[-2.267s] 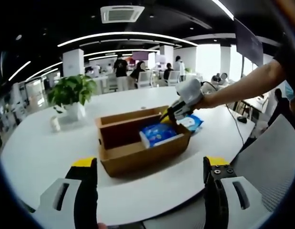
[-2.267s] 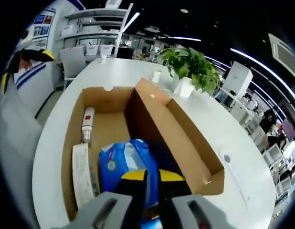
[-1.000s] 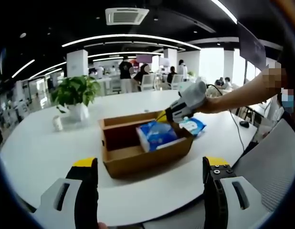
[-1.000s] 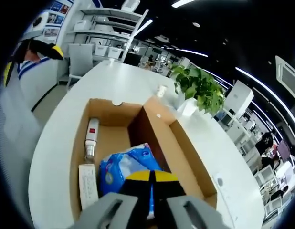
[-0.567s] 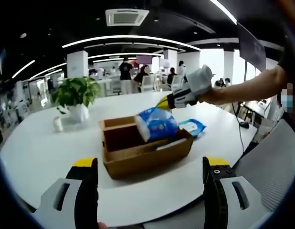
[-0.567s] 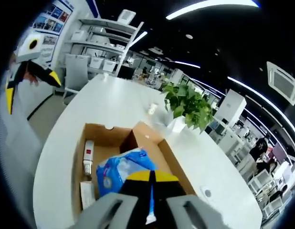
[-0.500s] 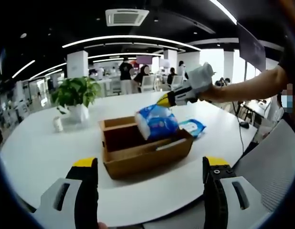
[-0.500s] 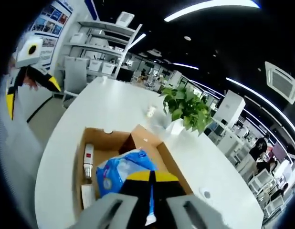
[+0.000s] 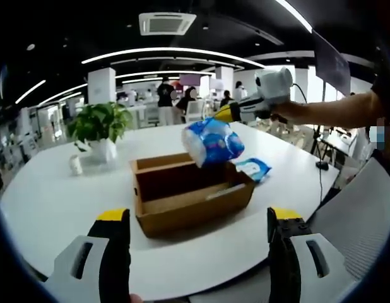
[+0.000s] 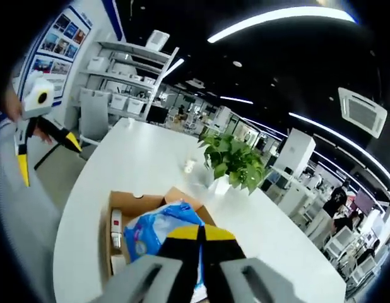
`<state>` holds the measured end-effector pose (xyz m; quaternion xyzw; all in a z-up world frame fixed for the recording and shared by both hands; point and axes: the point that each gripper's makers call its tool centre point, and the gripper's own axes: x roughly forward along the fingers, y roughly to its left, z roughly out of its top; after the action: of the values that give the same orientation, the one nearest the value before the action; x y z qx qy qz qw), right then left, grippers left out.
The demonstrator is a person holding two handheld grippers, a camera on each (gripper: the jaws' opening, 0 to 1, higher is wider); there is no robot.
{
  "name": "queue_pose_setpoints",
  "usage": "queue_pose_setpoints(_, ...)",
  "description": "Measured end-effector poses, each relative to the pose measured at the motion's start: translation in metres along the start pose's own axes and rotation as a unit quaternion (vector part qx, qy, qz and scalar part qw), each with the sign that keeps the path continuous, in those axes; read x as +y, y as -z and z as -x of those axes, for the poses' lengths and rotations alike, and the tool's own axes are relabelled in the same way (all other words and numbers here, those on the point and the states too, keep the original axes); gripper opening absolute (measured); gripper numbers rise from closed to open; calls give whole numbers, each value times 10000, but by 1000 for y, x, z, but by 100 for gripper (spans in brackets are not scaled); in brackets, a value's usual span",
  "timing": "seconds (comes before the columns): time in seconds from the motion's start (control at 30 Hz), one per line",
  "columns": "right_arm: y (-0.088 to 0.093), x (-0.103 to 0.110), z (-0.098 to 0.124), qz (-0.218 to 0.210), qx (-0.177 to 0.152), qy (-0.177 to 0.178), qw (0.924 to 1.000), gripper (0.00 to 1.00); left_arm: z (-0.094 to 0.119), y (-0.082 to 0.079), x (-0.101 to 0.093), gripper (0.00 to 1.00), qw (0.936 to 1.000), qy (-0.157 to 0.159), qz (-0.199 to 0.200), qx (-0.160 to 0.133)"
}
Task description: Operate the shoe box by opening the lid, removing the specified soft item, and placing it in the target area until the item is outside and the box remains undamaged.
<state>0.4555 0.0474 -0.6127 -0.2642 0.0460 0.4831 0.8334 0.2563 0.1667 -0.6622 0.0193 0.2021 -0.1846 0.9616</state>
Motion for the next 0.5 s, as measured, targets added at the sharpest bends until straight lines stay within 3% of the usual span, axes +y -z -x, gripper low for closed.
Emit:
queue_pose_setpoints(0.27,-3,-10,24,50,-30,140,9999,0,0,0,-1,93,10000,45,9,7)
queue_pose_setpoints(0.5,5,-20,46,105,26,291,9995,0,-1,0,-3,92,10000,71,3,13)
